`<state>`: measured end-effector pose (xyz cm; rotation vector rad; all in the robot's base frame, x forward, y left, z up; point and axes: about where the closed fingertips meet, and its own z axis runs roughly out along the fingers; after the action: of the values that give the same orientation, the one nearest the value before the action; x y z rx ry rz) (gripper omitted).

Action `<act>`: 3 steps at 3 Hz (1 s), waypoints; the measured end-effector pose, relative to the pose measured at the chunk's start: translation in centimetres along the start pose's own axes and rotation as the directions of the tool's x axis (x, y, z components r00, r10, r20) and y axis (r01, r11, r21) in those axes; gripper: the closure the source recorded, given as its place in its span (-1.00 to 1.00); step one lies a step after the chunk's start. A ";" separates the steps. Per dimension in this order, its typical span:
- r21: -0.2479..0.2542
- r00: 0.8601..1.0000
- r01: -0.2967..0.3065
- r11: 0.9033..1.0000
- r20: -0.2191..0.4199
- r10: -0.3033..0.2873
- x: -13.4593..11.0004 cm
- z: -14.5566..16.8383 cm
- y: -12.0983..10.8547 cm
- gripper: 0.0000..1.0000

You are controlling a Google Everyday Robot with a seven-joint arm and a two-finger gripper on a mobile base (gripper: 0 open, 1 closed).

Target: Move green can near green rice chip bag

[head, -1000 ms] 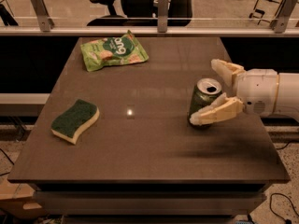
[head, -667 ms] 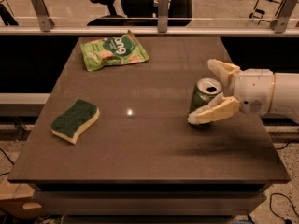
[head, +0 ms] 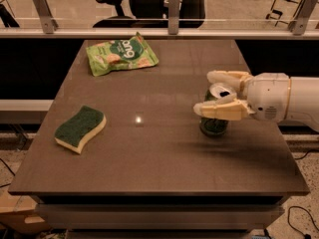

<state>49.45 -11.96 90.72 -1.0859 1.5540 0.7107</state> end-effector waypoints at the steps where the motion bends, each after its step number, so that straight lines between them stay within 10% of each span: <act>1: -0.004 1.000 0.003 1.000 0.000 -0.003 -0.1 0.2 0.1 0.28; 3: -0.011 1.000 0.008 1.000 0.001 -0.008 -0.4 0.5 0.4 1.00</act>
Offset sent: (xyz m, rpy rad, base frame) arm -0.0003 0.0019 0.0007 -0.0006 -0.0011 0.0033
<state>49.35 -11.25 90.98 -1.0990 1.5463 0.7150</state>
